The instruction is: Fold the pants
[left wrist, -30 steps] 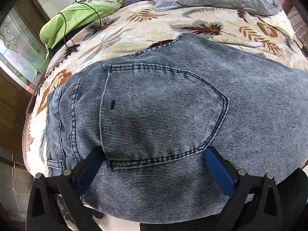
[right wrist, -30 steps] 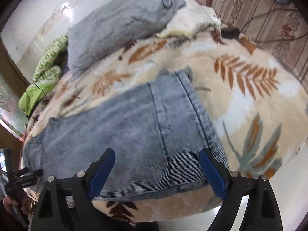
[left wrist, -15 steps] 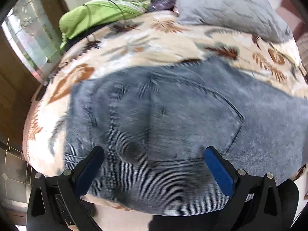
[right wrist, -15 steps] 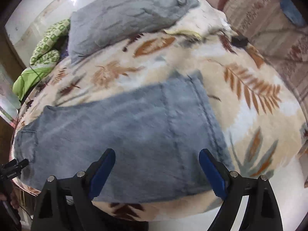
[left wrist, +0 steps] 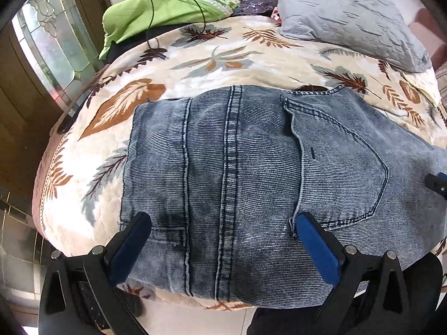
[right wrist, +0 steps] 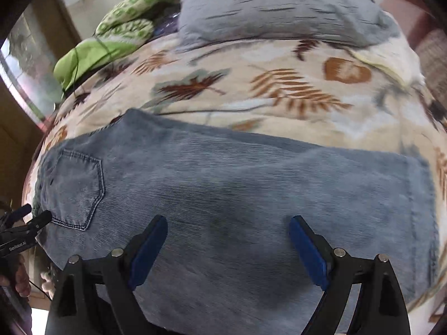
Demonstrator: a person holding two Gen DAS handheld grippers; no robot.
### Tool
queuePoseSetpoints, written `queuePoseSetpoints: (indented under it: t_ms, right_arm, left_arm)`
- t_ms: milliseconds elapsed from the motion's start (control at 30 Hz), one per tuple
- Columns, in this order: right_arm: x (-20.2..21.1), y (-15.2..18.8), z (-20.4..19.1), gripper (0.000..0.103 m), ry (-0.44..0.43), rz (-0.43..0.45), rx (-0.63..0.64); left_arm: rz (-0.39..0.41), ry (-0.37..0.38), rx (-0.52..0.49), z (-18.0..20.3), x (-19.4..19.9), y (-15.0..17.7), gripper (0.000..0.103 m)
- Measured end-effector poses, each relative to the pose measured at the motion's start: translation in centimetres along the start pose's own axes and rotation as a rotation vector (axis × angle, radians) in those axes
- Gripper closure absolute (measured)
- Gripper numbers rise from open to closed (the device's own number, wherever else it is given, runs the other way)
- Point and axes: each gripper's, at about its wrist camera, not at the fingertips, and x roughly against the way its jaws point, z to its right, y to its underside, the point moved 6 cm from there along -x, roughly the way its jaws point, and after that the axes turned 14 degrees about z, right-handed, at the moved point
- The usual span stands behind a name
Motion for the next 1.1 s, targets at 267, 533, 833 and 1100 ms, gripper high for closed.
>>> queuePoseSetpoints:
  t_ms: [267,533,833,1100]
  right_arm:
    - [-1.6,0.2,0.3,0.012,0.025,-0.007,0.038]
    - [-0.8,0.7,2.3,0.012,0.080,0.006,0.068]
    - [2.1,0.5,5.8,0.012,0.157,0.040,0.038]
    - [1.4,2.2,7.6,0.012,0.175,-0.003,-0.028]
  left_arm:
    - [-0.006,0.031,0.024,-0.1,-1.6,0.0,0.000]
    - [-0.018,-0.003,0.016,-0.1,-1.4,-0.4,0.000]
    - [0.050,0.038,-0.010,1.9,1.2,-1.5,0.000]
    - [-0.028,0.055,-0.028,3.0,-1.1,-0.1,0.000]
